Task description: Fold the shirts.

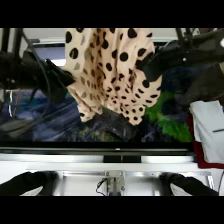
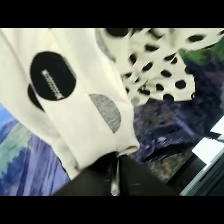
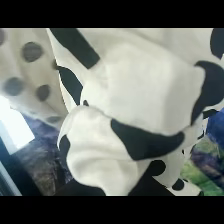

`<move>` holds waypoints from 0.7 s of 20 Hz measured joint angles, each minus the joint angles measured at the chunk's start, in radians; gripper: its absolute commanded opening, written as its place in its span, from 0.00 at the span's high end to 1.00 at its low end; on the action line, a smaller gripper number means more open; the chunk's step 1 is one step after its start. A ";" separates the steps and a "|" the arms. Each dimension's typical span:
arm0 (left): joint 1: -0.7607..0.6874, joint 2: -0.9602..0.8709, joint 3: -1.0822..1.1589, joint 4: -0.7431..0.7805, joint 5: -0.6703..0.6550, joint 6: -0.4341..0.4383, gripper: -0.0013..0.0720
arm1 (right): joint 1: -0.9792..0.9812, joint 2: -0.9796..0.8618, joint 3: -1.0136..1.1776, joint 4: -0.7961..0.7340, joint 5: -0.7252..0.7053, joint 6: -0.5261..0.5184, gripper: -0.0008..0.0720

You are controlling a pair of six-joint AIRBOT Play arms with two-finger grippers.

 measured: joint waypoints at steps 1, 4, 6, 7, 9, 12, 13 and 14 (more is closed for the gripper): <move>-0.002 -0.005 -0.002 0.022 -0.005 -0.006 0.05 | 0.004 0.016 0.005 -0.005 0.016 0.006 0.93; -0.002 -0.010 0.002 0.127 -0.008 -0.021 0.04 | 0.012 0.056 0.013 -0.050 0.080 0.026 0.93; -0.001 -0.007 0.019 0.206 0.033 -0.041 0.04 | 0.013 0.070 0.014 -0.072 0.125 0.041 0.93; -0.002 -0.006 0.027 0.222 0.074 -0.051 0.05 | 0.014 0.073 0.015 -0.072 0.147 0.049 0.93; -0.002 -0.014 0.037 0.212 0.182 -0.069 0.05 | 0.014 0.077 0.015 -0.071 0.169 0.059 0.93; -0.004 -0.056 0.043 0.114 0.362 -0.100 0.05 | 0.015 0.080 0.015 -0.077 0.188 0.069 0.93; -0.004 -0.073 0.044 0.090 0.417 -0.105 0.05 | 0.016 0.080 0.015 -0.077 0.188 0.071 0.93; -0.004 -0.093 0.045 0.074 0.475 -0.112 0.05 | 0.016 0.081 0.015 -0.079 0.193 0.075 0.93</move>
